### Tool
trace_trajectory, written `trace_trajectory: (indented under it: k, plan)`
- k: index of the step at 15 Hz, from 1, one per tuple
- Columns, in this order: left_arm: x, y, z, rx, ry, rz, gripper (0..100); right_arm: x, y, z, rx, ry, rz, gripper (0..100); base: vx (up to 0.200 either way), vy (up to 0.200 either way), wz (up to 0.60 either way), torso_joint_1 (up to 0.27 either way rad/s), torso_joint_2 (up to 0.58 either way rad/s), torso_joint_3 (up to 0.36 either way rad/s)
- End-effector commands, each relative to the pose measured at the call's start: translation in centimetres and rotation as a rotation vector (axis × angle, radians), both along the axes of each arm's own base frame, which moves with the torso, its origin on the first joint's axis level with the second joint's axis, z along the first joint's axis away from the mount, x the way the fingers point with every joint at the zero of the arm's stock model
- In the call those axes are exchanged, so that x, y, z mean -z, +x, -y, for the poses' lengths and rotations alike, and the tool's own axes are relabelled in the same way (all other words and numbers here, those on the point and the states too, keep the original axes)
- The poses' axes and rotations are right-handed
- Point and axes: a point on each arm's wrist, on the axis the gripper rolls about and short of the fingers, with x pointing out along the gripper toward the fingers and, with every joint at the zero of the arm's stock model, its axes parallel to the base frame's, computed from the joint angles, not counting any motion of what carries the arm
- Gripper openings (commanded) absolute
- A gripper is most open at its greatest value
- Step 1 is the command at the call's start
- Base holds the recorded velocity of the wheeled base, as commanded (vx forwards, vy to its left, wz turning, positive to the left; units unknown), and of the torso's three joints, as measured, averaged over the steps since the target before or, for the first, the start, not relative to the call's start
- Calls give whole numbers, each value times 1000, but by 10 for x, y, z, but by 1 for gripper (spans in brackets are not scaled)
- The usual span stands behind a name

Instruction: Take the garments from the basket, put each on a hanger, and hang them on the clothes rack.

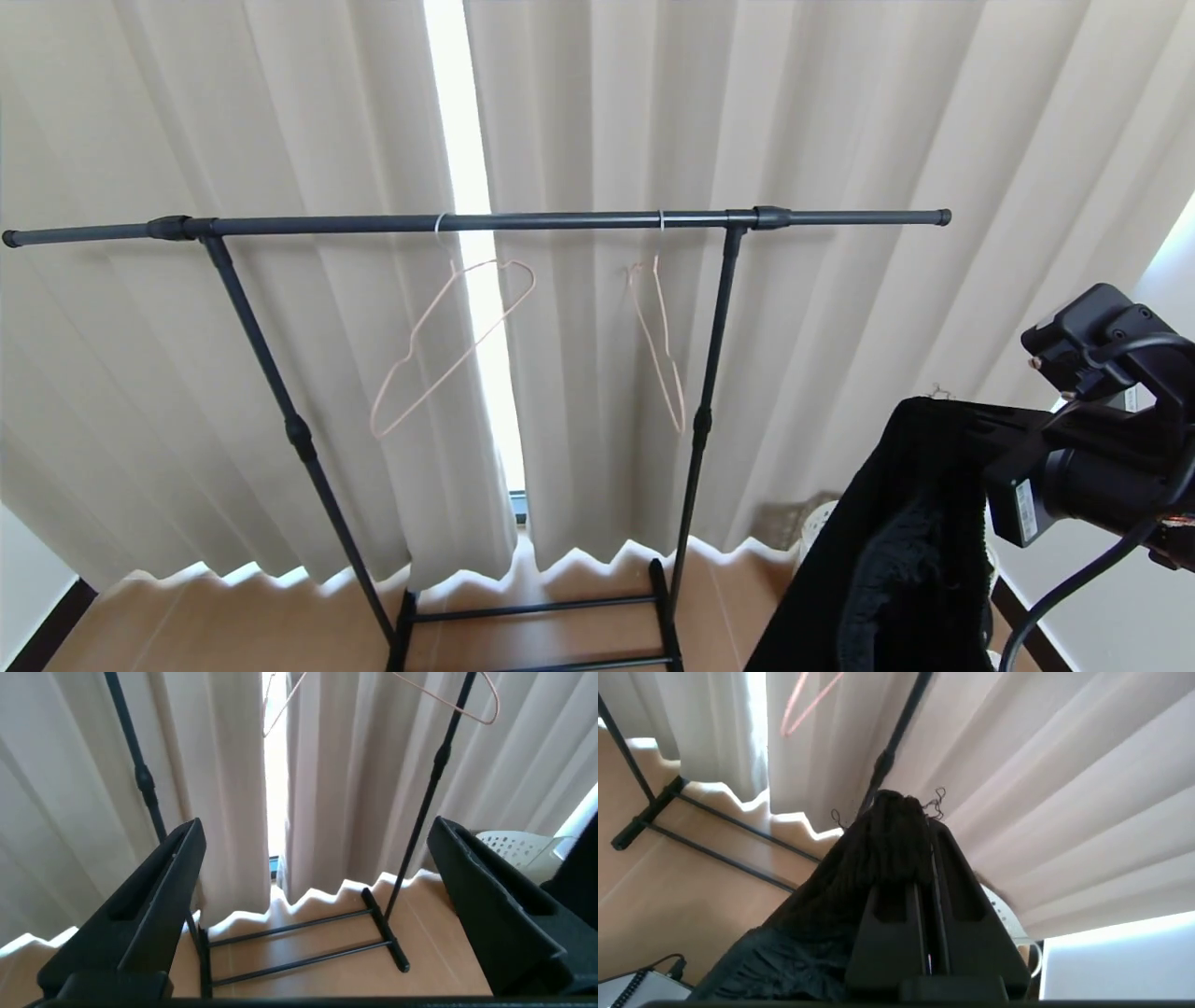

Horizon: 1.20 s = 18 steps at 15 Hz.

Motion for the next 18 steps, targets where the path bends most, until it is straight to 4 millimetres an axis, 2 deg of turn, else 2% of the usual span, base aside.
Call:
trace_trajectory:
  k: [1, 5, 8, 18]
  plan:
    - [0, 0, 0, 1, 0, -1, 100, 0, 0, 0, -2, -3, 1, 0, 0, 200, 0, 2, 2, 2]
    - [0, 0, 0, -1, 0, -1, 100, 1, -2, 1, -10, -26, 6, 0, 0, 200, 0, 5, 2, 2]
    - [0, 0, 0, 1, 0, -1, 100, 1, -2, 1, -10, -24, 9, 0, -200, 200, 0, 7, 2, -1]
    - [0, 0, 0, 1, 0, -1, 100, -2, -6, 3, -12, -18, 21, 0, 0, 0, 0, 0, 0, 0]
